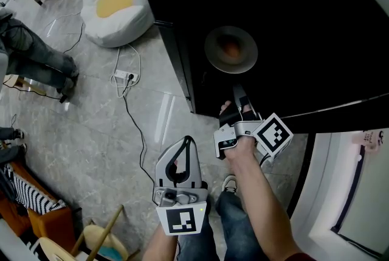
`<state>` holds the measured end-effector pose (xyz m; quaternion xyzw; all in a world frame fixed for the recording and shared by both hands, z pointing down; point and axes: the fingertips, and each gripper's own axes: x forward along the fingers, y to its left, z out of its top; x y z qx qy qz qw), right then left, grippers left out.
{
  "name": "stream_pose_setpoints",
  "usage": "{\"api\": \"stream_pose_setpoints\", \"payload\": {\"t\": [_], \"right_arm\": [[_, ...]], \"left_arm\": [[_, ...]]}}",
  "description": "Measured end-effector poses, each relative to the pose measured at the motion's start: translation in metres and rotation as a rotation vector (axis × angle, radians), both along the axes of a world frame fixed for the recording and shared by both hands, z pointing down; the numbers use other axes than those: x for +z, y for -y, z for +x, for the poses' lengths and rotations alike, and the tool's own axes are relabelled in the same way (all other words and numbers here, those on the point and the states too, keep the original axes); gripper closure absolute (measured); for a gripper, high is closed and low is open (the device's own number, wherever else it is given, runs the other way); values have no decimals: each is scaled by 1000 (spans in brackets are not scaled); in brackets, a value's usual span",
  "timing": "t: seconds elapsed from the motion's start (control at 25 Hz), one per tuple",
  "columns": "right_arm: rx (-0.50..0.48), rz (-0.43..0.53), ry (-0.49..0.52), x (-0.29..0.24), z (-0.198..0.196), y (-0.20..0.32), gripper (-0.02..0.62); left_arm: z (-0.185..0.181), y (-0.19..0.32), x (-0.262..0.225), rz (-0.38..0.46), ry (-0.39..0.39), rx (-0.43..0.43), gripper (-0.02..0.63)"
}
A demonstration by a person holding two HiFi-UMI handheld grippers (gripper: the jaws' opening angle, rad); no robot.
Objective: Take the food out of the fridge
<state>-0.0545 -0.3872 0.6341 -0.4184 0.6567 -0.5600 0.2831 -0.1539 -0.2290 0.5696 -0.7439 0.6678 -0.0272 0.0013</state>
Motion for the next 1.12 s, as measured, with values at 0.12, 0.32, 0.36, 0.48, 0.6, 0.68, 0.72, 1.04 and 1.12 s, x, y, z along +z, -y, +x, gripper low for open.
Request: {"api": "stream_pose_setpoints", "payload": {"t": [0.12, 0.32, 0.36, 0.48, 0.6, 0.68, 0.72, 1.04, 1.12], "right_arm": [[6, -19, 27, 8, 1, 20, 509], [-3, -14, 65, 6, -4, 37, 509], [-5, -9, 69, 6, -5, 40, 509], [-10, 28, 74, 4, -7, 48, 509], [-13, 54, 93, 4, -11, 59, 508], [-14, 37, 100, 8, -13, 59, 509], [-11, 21, 101, 10, -12, 58, 509], [0, -25, 137, 17, -9, 60, 508], [1, -36, 145, 20, -9, 60, 509]], "left_arm": [[1, 14, 5, -8, -1, -8, 592], [1, 23, 7, -17, 3, -16, 592], [0, 26, 8, -21, 5, -19, 592], [-3, 28, 13, -36, 0, -24, 592], [-6, 33, 20, -58, -8, -37, 592], [-6, 32, 20, -55, -11, -43, 592], [-5, 32, 18, -47, -11, -42, 592], [-3, 35, 11, -27, -8, -34, 592], [-3, 36, 11, -26, -8, -33, 592]]}}
